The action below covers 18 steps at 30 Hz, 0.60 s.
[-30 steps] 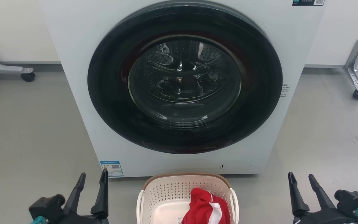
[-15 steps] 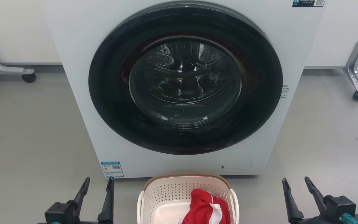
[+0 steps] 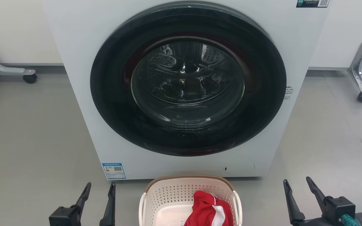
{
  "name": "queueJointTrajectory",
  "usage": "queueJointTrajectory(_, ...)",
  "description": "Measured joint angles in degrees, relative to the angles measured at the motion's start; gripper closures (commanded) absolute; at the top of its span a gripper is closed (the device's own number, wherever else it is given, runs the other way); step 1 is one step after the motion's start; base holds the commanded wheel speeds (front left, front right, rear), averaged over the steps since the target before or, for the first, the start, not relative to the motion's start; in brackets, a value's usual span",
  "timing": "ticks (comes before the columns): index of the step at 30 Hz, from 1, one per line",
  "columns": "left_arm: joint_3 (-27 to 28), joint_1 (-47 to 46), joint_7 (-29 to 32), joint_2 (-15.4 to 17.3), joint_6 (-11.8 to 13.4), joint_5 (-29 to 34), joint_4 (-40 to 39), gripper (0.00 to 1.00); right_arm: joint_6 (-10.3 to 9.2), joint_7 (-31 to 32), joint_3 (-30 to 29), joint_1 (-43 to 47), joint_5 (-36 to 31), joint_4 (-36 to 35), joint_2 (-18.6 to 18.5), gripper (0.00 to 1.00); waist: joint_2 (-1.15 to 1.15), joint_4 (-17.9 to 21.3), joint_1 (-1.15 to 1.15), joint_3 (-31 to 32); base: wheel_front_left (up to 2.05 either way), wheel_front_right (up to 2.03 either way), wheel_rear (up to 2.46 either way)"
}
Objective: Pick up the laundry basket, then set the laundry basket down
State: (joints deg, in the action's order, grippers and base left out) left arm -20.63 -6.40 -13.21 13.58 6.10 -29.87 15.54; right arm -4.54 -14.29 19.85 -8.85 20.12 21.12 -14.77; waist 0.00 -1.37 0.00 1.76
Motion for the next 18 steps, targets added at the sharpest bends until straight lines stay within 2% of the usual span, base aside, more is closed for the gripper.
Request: queueJointTrajectory(18, -0.02, 0.00, 0.53, -0.31, 0.03, -0.01, 0.88, 0.00, 0.01, 0.00, -0.47, 0.02, 0.00, 0.62, 0.09, 0.00, 0.00, 0.12, 0.00, -0.22, 0.00, 0.00, 0.00)
